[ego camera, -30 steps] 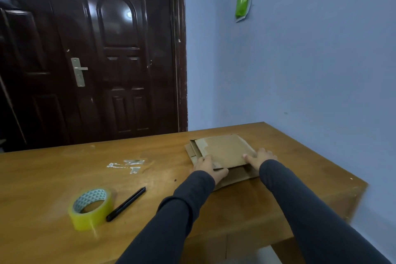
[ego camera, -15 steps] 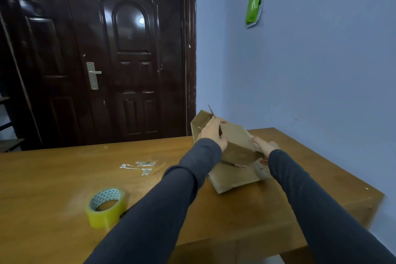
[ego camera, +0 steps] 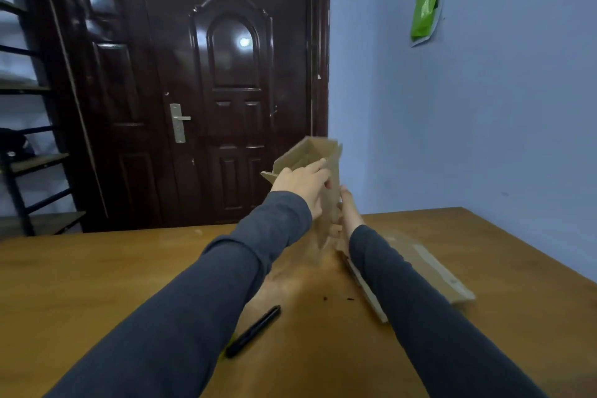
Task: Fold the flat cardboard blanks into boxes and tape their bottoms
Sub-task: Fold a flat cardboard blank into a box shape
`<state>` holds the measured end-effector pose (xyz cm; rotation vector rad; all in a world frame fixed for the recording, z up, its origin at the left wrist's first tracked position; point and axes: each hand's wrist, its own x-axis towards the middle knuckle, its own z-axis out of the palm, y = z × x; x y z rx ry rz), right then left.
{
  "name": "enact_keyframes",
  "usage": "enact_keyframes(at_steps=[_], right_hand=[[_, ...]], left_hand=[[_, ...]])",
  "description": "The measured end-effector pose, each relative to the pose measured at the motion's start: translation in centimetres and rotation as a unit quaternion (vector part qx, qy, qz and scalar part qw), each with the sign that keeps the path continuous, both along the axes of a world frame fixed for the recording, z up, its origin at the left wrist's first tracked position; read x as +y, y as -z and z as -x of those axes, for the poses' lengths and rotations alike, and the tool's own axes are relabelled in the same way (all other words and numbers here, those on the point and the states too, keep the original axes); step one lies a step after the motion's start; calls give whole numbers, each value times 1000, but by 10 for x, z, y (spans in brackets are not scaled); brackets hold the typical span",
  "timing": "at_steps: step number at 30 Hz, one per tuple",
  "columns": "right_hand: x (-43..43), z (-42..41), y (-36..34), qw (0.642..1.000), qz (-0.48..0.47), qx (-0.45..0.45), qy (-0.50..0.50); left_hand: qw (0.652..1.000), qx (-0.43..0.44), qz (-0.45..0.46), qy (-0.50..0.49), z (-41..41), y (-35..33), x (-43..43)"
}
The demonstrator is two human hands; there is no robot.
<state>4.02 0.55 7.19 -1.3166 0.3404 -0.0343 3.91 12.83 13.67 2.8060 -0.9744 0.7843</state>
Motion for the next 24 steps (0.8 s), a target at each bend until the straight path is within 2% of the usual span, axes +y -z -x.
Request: enact_keyframes(at_steps=[4,7,10,15,19,21,24], right_hand=[[48,-34,5,997,-51,-50,-42],[66,-53,0,995,-52,-59,-66],[72,-71,-5,998,0,-27,-55],[76,-84,-21,992,113,37,-44],[69,-80,-26,980,190,62,-22],[61,-73,-21,976,211,50,-5],[44,-62,-15,962,273,20,1]], left_hand=[[1000,20,-18,-2,-15,17,23],[999,38,19,-6,-26,35,38],[991,95,92,10,-35,48,54],[986,110,122,32,-37,54,60],[981,102,162,42,-34,60,58],[970,91,219,50,-26,64,60],[939,16,343,29,-22,56,74]])
